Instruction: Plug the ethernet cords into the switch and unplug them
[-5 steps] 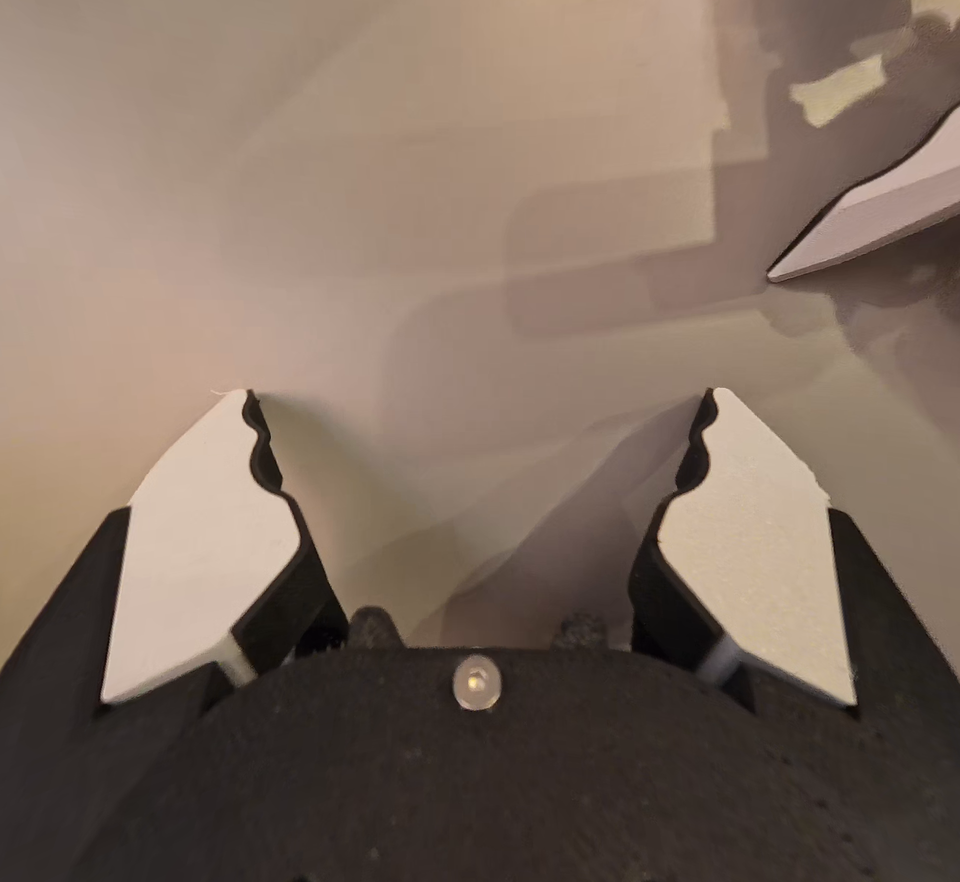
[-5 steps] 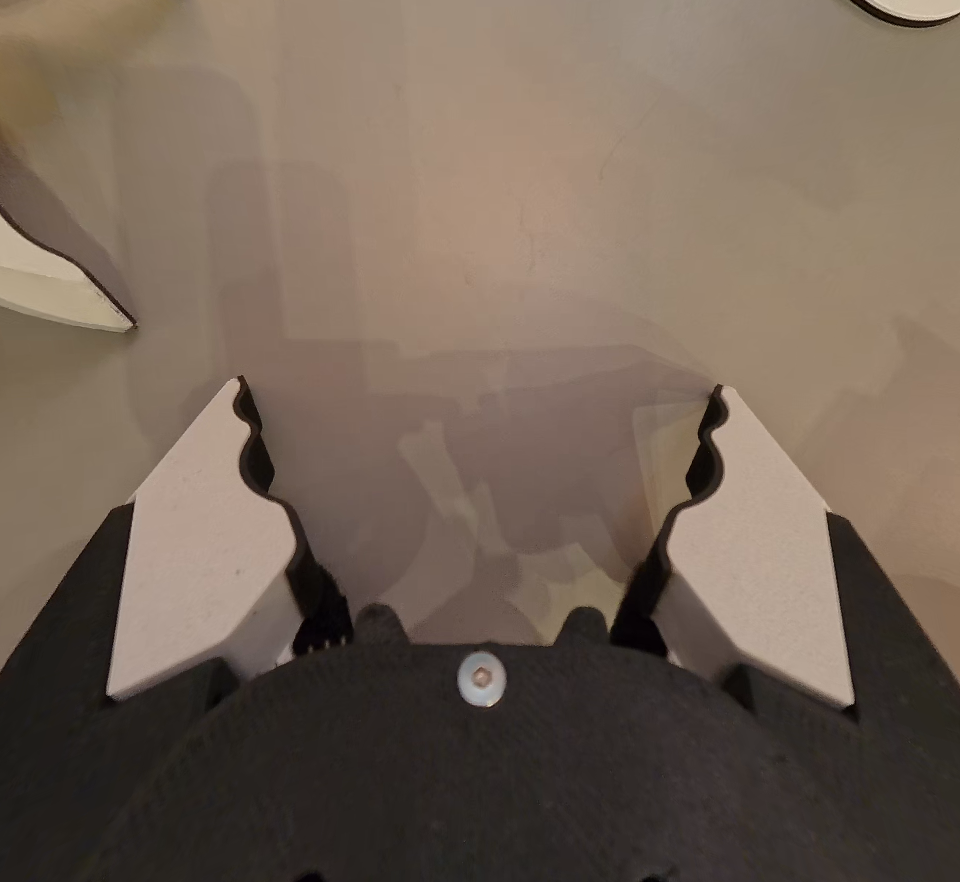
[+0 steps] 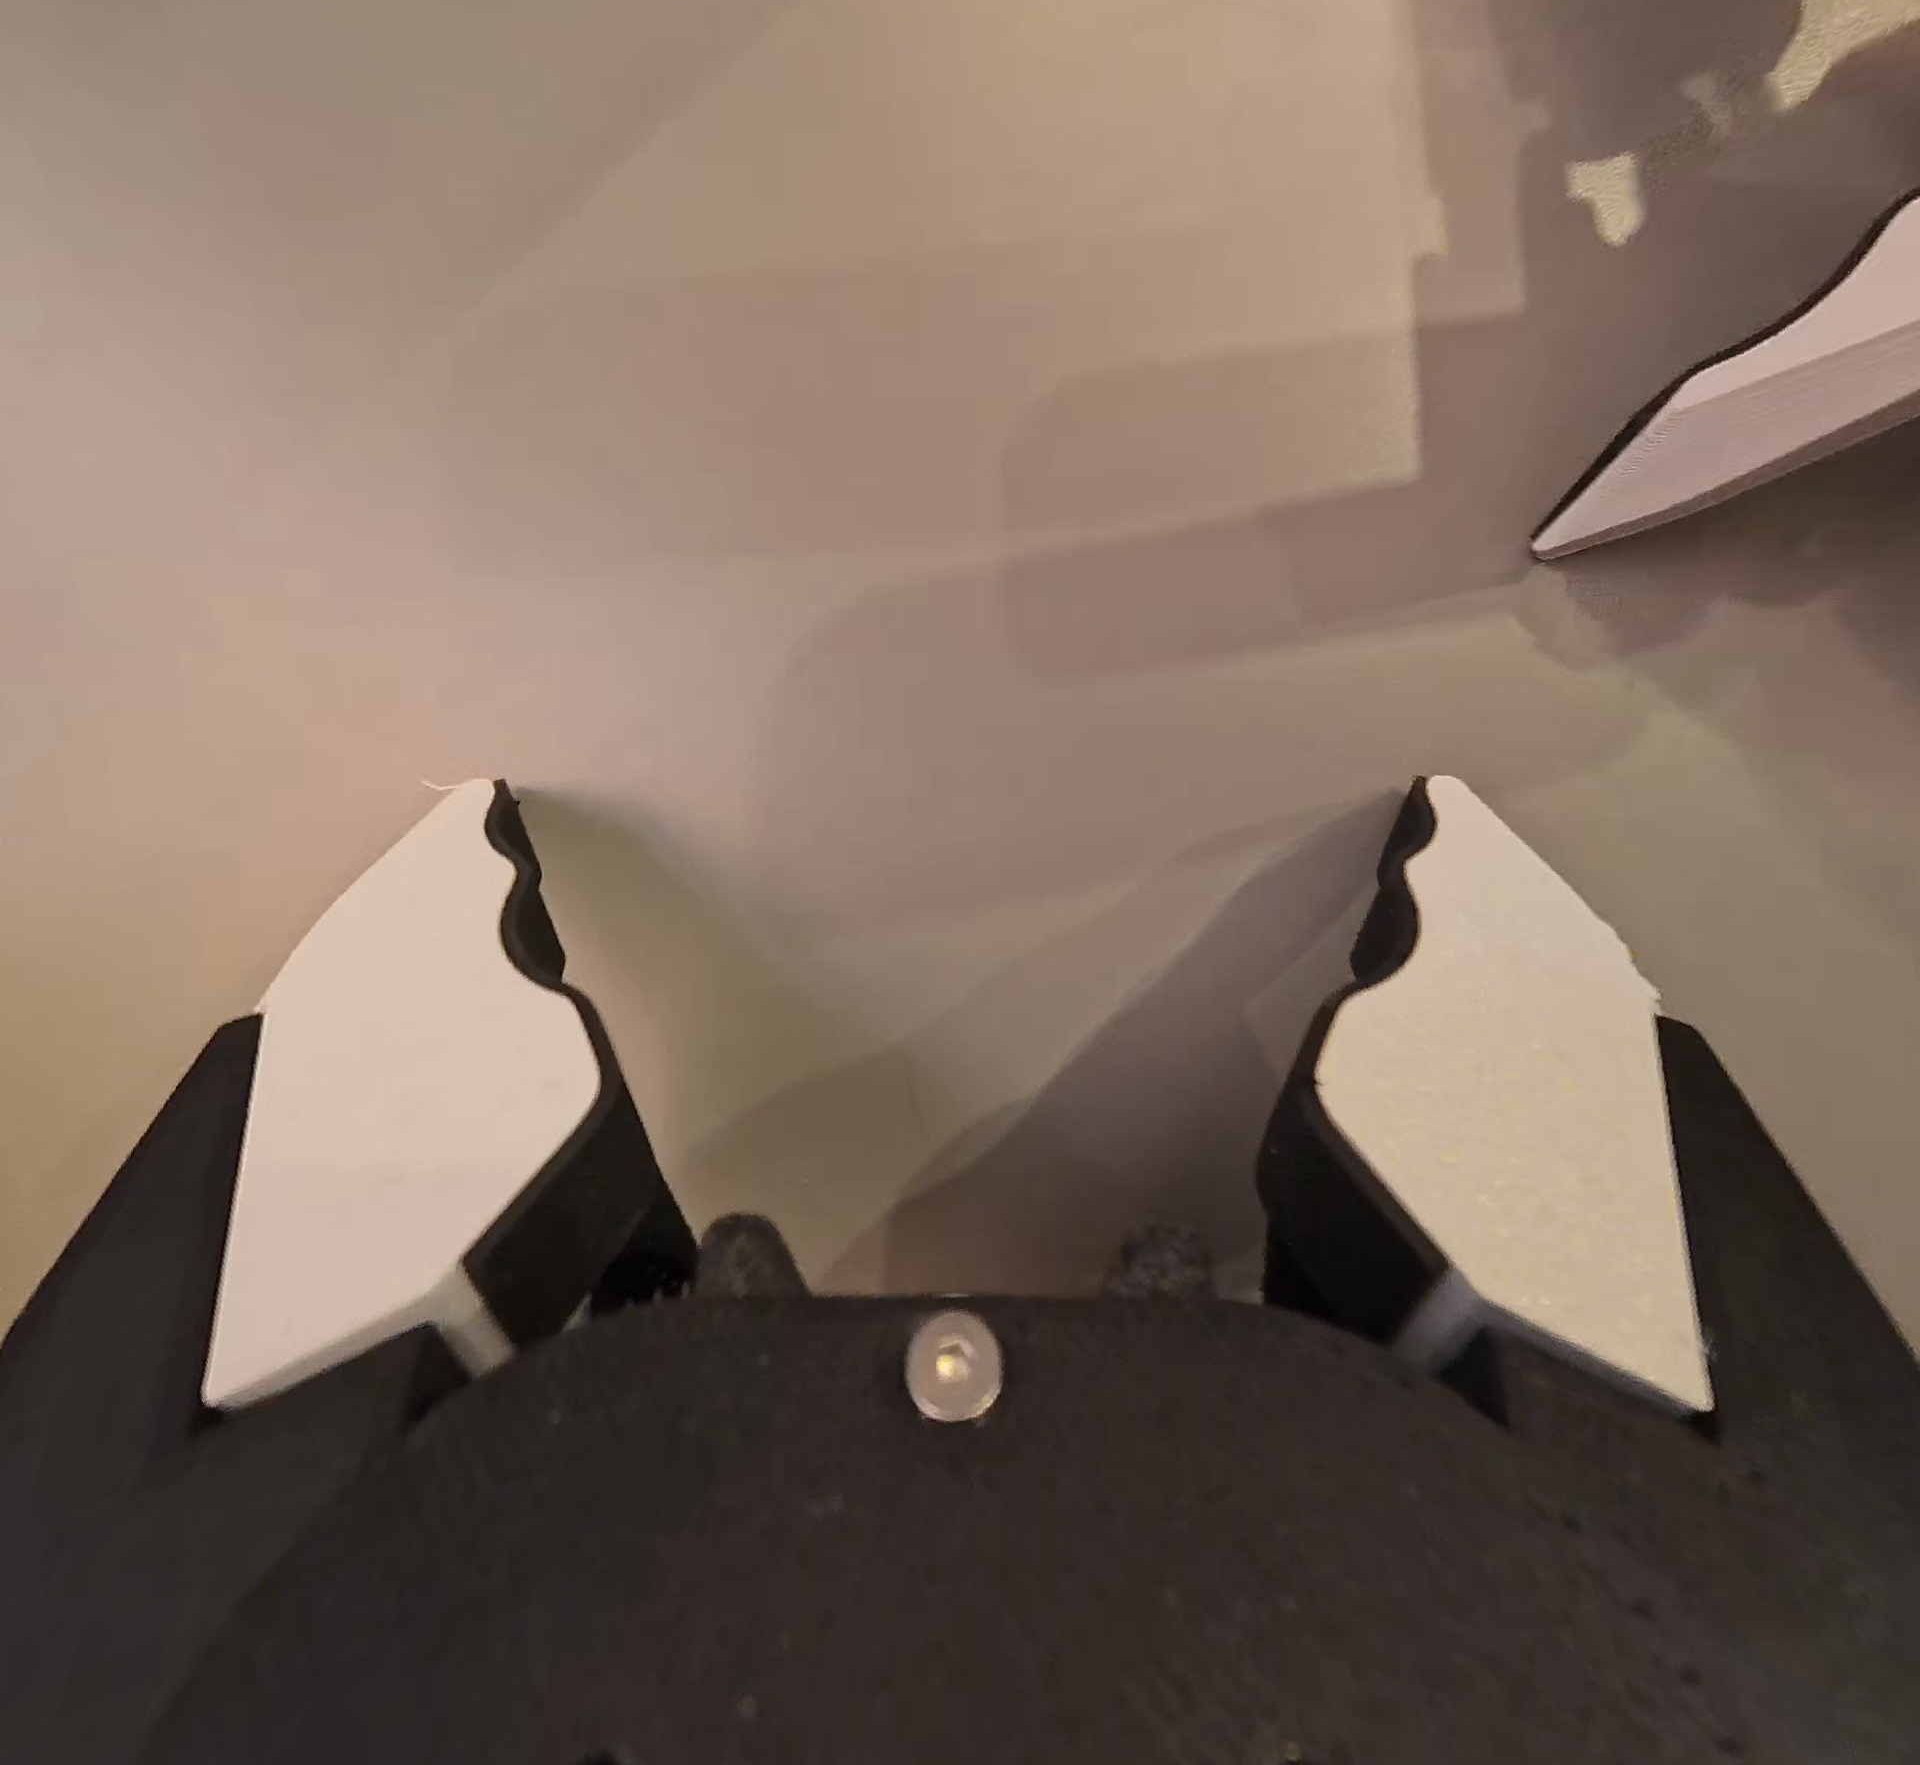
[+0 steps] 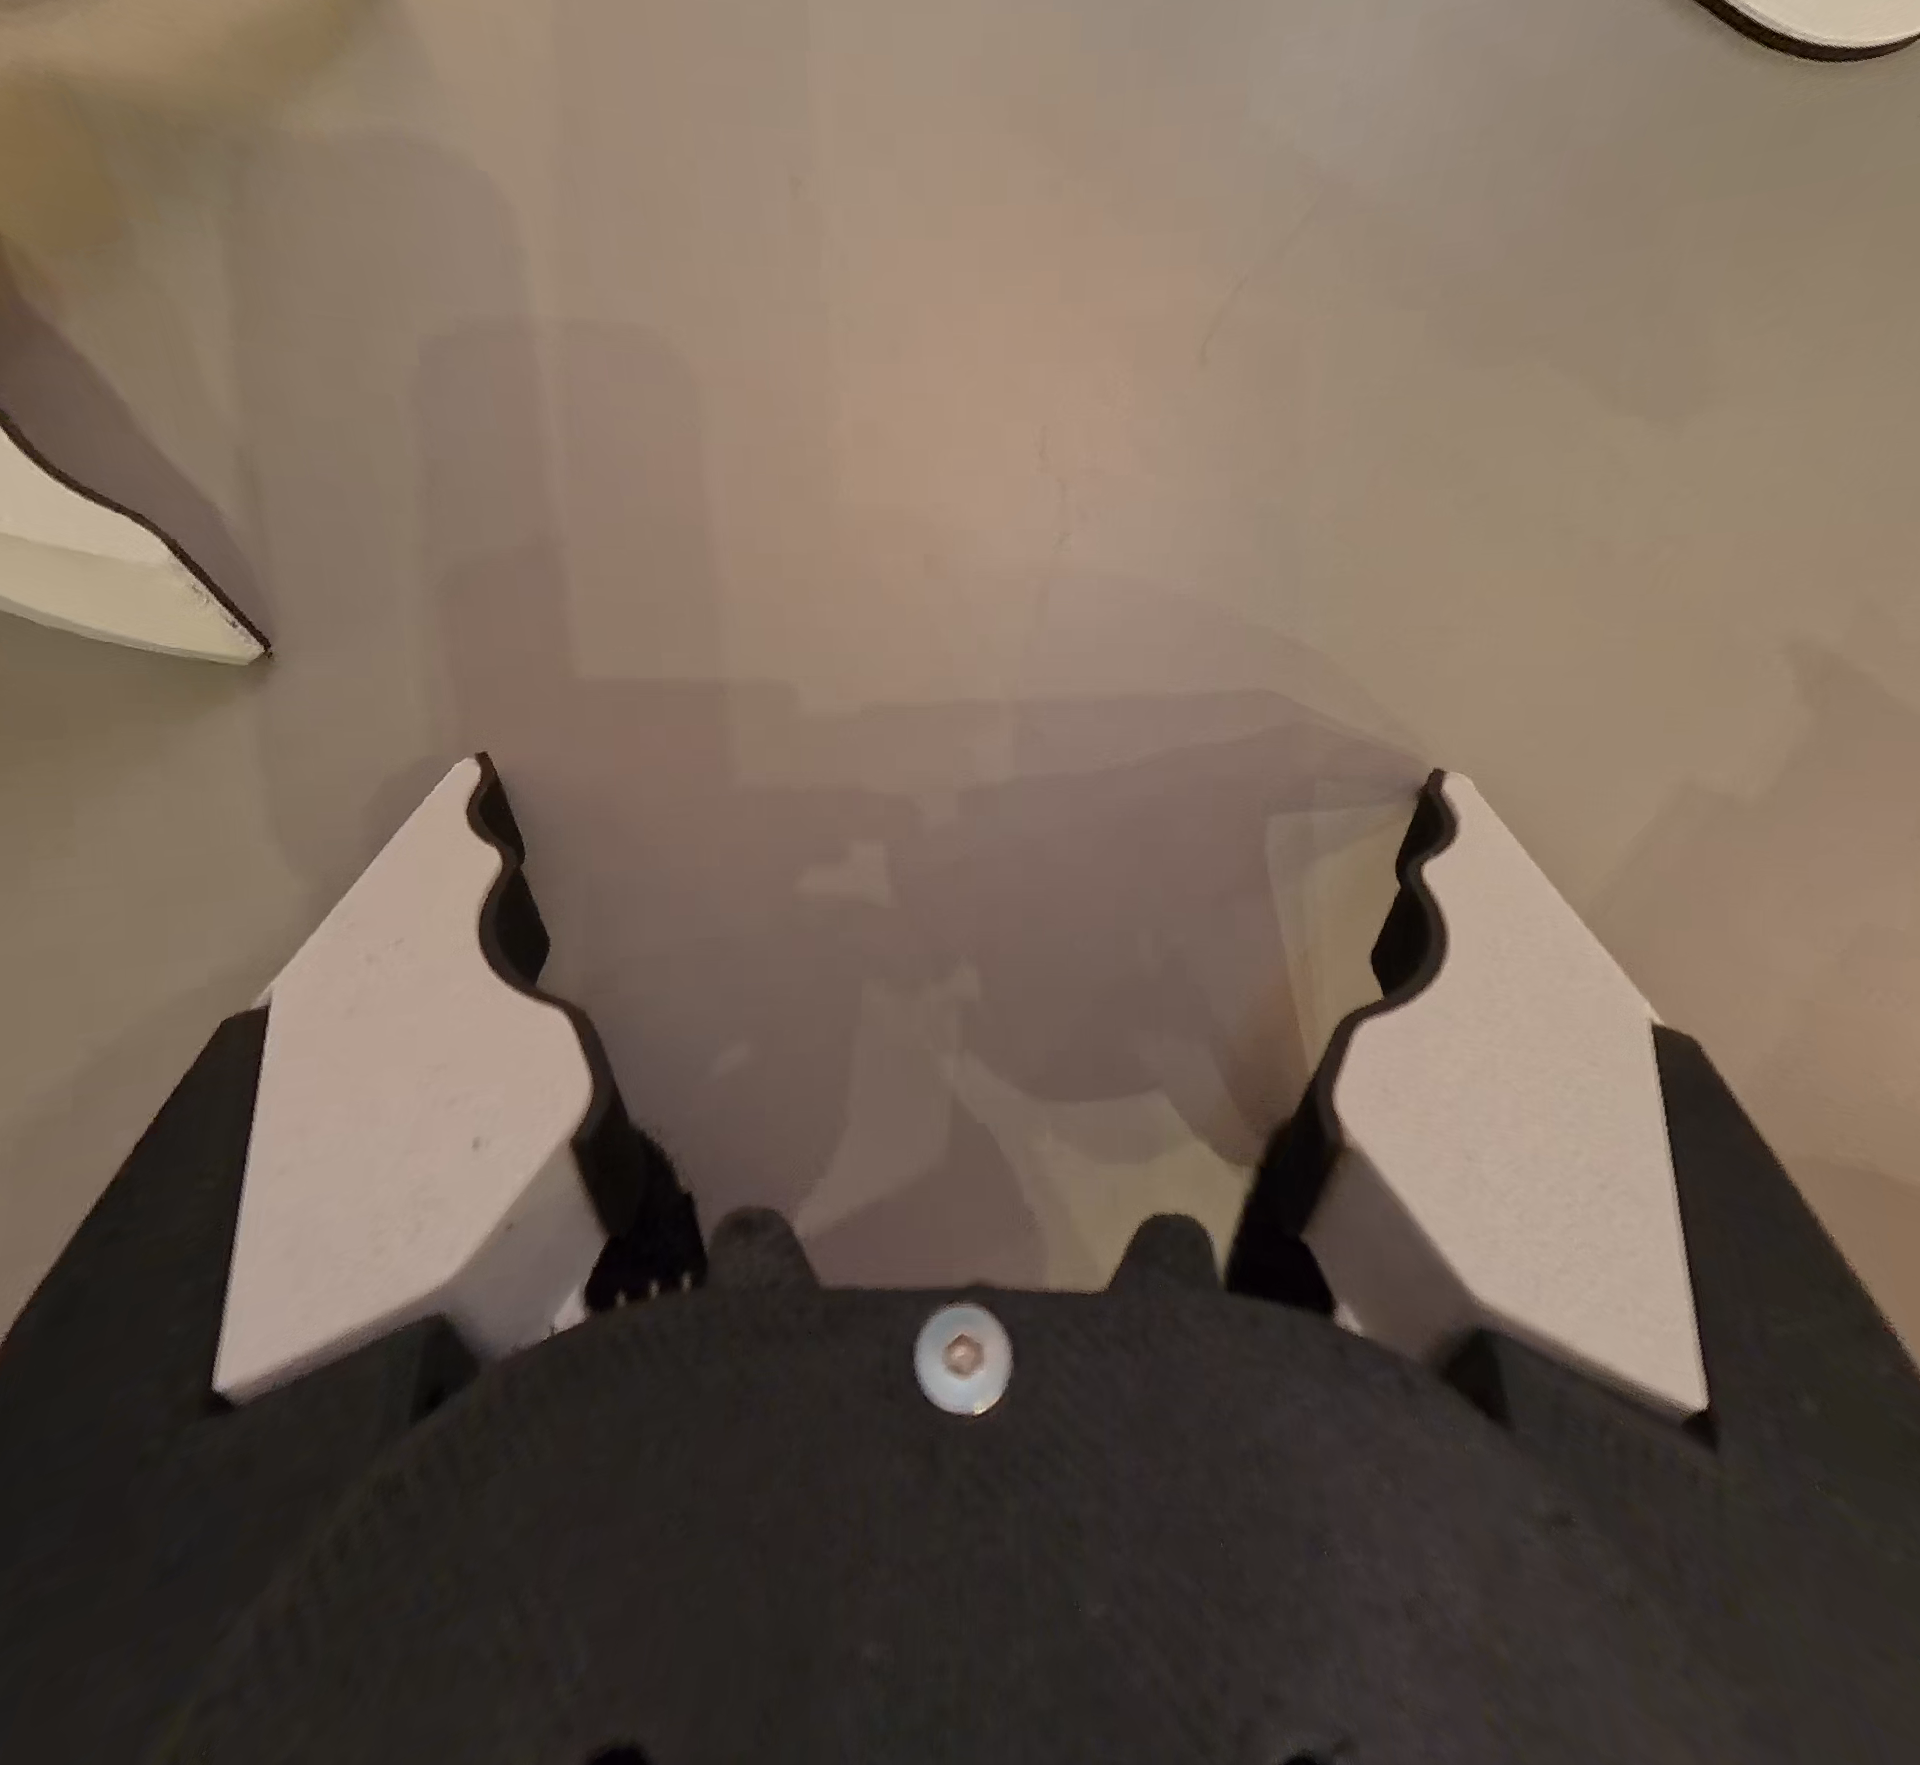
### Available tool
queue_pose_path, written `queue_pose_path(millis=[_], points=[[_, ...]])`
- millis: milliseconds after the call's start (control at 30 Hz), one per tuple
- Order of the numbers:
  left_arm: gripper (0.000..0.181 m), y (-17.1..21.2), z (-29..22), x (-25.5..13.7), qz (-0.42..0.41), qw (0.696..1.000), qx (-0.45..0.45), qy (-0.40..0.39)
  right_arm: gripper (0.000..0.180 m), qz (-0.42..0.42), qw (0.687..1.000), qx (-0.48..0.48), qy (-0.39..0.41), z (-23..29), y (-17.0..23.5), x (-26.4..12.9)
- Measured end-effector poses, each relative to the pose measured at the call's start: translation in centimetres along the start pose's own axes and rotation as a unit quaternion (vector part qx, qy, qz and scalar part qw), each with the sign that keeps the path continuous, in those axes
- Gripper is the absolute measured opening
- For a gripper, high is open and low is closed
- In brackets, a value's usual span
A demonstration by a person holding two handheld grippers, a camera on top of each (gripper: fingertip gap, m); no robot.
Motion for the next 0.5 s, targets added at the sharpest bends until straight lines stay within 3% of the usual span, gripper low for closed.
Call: queue_pose_path(millis=[500], points=[[0.147,-1.4,-0.4,1.1,0.002,1.0,-0.023,-0.017,0.16,0.023,1.0,0.015,0.013,0.2,-0.4,0.2]])
Point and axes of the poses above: each gripper's, where its closed fingertips meet, x out along the fingers, y out of its underside, z = x × y across the jaws, the point moved 8 cm from there along -x, back along the fingers, and after that the axes turned 3 degrees about y, right-handed, at the moved point
